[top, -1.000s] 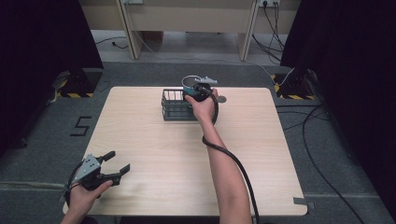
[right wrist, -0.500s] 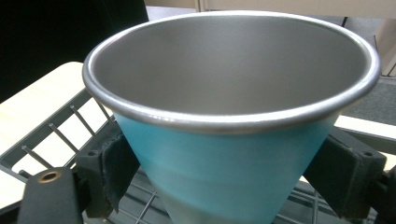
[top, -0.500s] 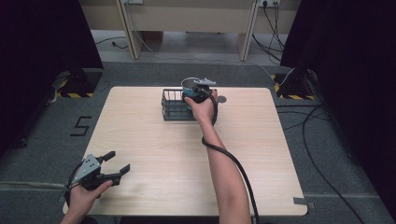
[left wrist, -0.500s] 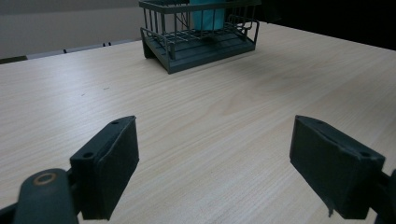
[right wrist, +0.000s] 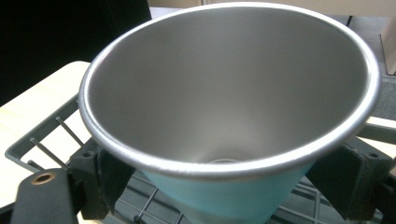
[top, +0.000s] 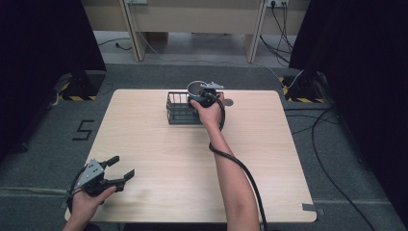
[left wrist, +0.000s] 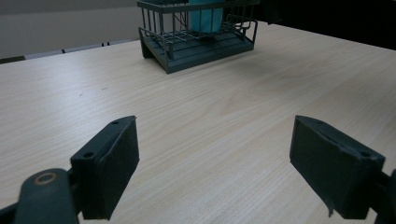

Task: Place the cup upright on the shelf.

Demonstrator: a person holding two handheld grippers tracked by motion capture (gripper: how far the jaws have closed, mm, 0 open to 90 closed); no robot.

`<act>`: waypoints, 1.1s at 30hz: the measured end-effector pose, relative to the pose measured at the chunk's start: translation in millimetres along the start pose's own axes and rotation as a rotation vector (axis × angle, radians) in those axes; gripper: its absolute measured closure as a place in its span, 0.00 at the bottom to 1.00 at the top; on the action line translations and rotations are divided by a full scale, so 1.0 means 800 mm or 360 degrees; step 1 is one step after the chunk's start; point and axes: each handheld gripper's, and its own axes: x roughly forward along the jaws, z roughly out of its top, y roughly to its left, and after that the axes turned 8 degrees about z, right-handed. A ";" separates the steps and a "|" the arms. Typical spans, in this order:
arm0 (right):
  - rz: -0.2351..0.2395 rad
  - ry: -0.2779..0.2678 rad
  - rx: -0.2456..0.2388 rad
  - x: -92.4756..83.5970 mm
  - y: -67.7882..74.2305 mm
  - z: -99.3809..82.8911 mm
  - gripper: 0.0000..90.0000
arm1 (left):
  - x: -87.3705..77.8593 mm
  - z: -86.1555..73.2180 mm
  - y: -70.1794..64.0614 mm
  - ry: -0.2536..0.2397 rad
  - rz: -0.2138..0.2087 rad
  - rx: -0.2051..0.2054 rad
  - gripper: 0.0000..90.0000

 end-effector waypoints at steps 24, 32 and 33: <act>-0.0021 -0.0010 -0.0003 -0.021 0.007 -0.007 0.17 | 0.001 0.000 -0.001 0.0005 -0.0003 0.0005 0.17; -0.0014 -0.0019 -0.0013 -0.034 0.011 -0.009 0.17 | 0.001 0.000 -0.002 0.0007 -0.0001 0.0006 0.17; -0.0013 -0.0017 -0.0012 -0.036 0.012 -0.010 0.17 | 0.001 0.000 -0.002 0.0007 -0.0001 0.0006 0.17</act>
